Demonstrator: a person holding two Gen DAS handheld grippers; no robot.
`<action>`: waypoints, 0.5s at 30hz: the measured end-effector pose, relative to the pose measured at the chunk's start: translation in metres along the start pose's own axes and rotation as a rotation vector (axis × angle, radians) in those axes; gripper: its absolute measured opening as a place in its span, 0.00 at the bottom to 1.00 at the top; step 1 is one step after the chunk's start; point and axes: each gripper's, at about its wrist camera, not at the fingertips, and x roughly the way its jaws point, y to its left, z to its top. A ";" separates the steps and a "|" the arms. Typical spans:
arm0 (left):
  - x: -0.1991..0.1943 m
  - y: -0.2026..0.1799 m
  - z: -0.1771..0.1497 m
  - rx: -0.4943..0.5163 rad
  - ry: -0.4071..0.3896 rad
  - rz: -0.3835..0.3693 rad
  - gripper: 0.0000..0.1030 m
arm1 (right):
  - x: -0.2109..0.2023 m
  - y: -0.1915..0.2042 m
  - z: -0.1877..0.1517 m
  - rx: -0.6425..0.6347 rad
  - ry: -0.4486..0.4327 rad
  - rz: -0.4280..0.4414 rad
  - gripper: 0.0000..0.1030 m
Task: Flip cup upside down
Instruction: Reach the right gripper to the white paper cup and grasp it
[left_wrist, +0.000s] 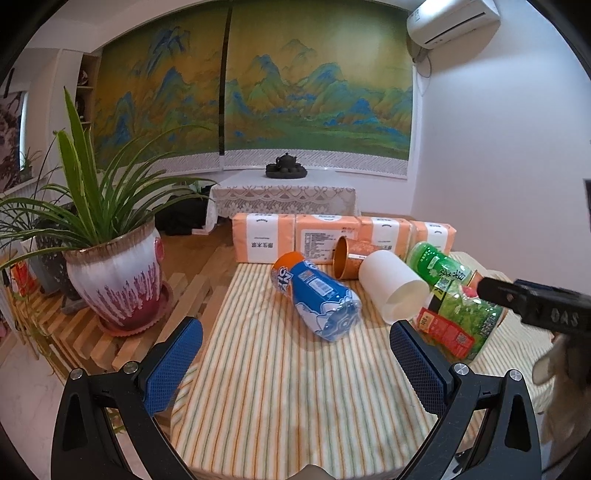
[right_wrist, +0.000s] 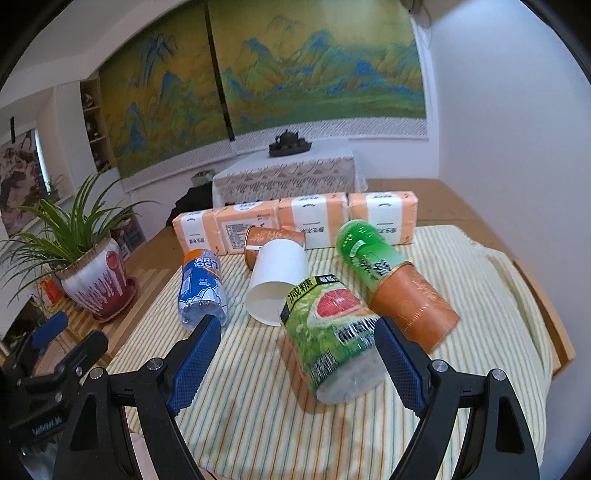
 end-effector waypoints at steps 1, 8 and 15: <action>0.001 0.002 0.000 -0.003 0.003 0.001 1.00 | 0.006 -0.001 0.003 0.000 0.016 0.006 0.80; 0.008 0.016 -0.004 -0.025 0.032 0.008 1.00 | 0.056 -0.008 0.037 0.007 0.169 0.048 0.80; 0.016 0.031 -0.008 -0.051 0.063 0.018 1.00 | 0.110 -0.011 0.075 0.021 0.327 0.058 0.80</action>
